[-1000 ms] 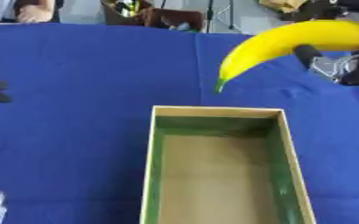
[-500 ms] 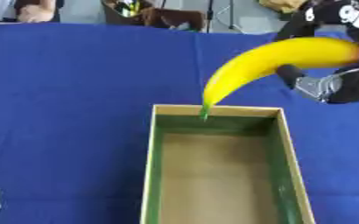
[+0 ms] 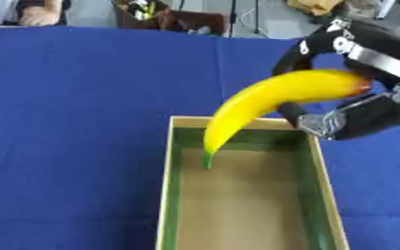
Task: Pick up objects on the table and place them in the box.
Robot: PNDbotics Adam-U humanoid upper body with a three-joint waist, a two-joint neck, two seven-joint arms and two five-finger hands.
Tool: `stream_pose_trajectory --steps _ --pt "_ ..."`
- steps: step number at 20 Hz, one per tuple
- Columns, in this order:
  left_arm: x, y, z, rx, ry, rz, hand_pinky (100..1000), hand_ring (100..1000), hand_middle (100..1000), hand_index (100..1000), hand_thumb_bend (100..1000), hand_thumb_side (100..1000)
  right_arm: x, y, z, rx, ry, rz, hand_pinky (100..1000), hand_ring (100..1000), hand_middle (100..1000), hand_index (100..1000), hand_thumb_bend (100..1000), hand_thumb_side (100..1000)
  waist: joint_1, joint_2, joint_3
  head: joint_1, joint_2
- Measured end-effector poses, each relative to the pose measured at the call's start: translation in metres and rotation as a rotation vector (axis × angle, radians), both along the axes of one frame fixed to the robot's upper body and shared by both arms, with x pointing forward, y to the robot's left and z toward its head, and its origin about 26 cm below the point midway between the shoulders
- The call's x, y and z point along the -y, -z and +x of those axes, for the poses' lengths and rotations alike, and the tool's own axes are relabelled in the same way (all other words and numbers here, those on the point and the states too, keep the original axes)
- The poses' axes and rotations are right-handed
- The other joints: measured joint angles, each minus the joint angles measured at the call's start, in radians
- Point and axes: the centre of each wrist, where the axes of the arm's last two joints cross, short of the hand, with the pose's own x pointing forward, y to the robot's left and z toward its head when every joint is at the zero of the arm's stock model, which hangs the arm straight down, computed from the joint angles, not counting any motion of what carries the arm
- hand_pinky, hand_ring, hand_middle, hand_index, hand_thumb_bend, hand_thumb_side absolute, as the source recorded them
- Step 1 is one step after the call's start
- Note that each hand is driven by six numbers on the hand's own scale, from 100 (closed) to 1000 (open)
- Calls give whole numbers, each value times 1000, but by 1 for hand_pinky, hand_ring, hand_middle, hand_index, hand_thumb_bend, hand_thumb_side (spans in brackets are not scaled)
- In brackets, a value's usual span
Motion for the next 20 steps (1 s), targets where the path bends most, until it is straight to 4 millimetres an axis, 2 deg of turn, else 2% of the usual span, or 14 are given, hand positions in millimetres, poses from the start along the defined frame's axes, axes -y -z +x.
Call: stream_pose_trajectory --steps 11,20 --pt "0 0 0 4 -6 2 479 585 647 833 101 1000 -13 16 1 -70 -17 -88 661 612 362 485 100 320 0 2 0 1 0" --pt "0 0 0 0 -5 4 478 584 646 833 100 1000 -17 30 1 -141 -6 -170 661 619 365 485 100 295 -1 5 0 1 0"
